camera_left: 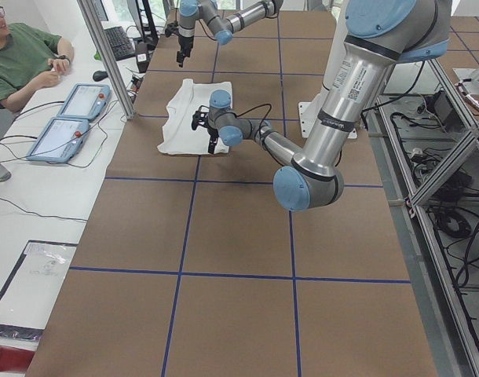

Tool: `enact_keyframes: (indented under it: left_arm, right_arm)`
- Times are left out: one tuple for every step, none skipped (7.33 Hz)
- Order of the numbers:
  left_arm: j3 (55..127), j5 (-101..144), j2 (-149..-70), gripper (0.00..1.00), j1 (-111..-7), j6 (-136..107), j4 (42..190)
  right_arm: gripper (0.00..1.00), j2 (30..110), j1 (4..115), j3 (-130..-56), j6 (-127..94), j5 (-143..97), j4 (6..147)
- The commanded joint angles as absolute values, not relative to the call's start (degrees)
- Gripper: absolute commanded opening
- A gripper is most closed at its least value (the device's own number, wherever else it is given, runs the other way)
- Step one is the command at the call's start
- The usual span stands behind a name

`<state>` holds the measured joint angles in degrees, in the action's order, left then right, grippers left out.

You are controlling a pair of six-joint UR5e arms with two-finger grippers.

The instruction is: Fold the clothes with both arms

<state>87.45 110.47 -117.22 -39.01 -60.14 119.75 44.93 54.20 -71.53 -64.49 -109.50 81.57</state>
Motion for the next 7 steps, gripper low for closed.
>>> enact_keyframes:
  left_arm:
    - [87.5, 107.5, -117.0, 0.73, -36.6, -64.0, 119.8]
    - [87.4, 107.4, -116.9, 0.67, -36.4, -64.1, 119.7]
    - [87.5, 107.5, -117.0, 0.52, -36.4, -64.2, 119.6]
    - [87.7, 107.6, -117.0, 0.23, -36.5, -64.2, 119.5]
    - [87.9, 107.6, -116.9, 0.00, -36.5, -64.2, 119.4]
    - [88.3, 107.5, -116.9, 0.00, -36.6, -64.1, 119.4]
    - [89.5, 107.6, -115.7, 0.00, -36.7, -63.4, 119.3]
  right_arm:
    - [1.00, 45.0, 54.2, -71.5, -64.5, -109.5, 81.0]
    - [1.00, 45.0, 54.2, -71.5, -64.5, -109.5, 81.0]
    - [1.00, 44.9, 54.1, -71.5, -64.8, -109.5, 80.9]
    - [1.00, 44.9, 54.1, -71.7, -64.9, -109.5, 80.9]
    - [1.00, 44.9, 54.1, -71.7, -65.0, -109.4, 80.9]
    - [1.00, 44.9, 54.1, -71.8, -65.0, -109.5, 80.9]
    - [1.00, 44.9, 54.1, -71.8, -65.0, -109.4, 80.9]
